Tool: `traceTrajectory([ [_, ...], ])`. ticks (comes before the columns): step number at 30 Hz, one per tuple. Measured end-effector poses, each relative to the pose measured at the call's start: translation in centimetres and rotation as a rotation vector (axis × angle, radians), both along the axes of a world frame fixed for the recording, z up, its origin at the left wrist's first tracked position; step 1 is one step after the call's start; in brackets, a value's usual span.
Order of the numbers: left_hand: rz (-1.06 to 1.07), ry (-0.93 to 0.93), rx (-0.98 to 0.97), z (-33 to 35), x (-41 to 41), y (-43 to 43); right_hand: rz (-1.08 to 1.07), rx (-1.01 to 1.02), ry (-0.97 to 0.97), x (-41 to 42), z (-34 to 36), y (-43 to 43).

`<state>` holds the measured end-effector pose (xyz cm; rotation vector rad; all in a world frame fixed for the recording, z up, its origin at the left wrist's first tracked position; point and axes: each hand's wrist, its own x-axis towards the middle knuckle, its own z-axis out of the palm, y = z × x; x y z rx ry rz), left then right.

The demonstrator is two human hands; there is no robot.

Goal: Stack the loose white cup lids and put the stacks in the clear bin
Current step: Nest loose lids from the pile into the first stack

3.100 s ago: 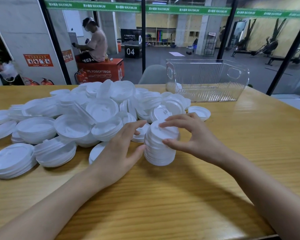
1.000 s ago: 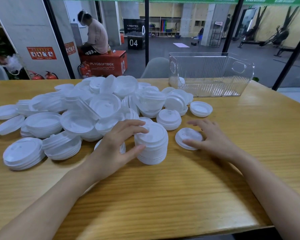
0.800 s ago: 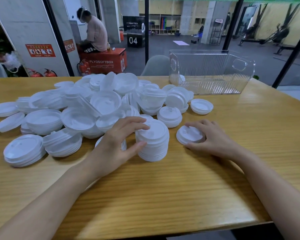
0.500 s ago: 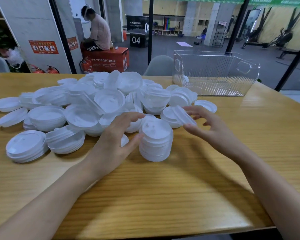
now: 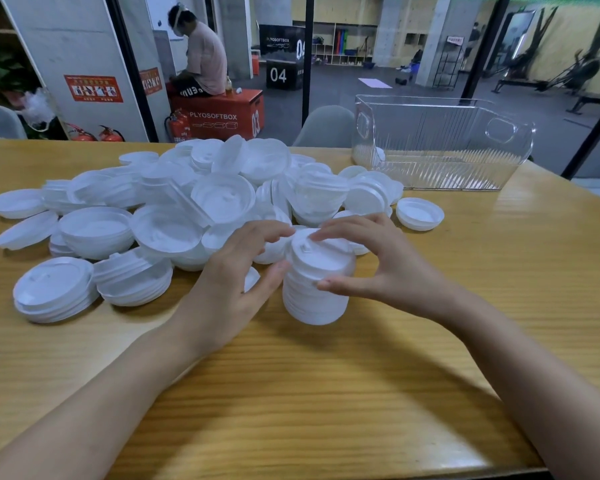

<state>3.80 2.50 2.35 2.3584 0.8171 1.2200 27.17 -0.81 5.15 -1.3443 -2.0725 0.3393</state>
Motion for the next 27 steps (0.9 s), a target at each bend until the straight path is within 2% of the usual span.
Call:
traceTrajectory([
  [9, -0.042, 0.047, 0.053, -0.1, 0.0, 0.0, 0.008, 0.026, -0.023, -0.2, -0.4, 0.0],
  [12, -0.047, 0.042, 0.043, -0.2, 0.0, 0.0, -0.016, 0.051, 0.090, 1.0, 0.5, 0.4],
  [14, -0.051, 0.035, 0.038, -0.1, 0.0, 0.0, -0.108, 0.109, 0.132, 2.6, 0.8, 1.1],
  [18, -0.053, 0.036, 0.047, -0.1, 0.1, 0.1, -0.328, 0.077, -0.009, 5.2, -1.4, 3.4],
  [21, -0.054, 0.036, 0.052, -0.1, 0.1, 0.1, -0.380, 0.060, -0.176, 5.4, -3.6, 4.6],
  [27, -0.052, 0.037, 0.043, -0.2, 0.0, 0.2, -0.497, 0.002, -0.150, 3.9, -4.4, 5.7],
])
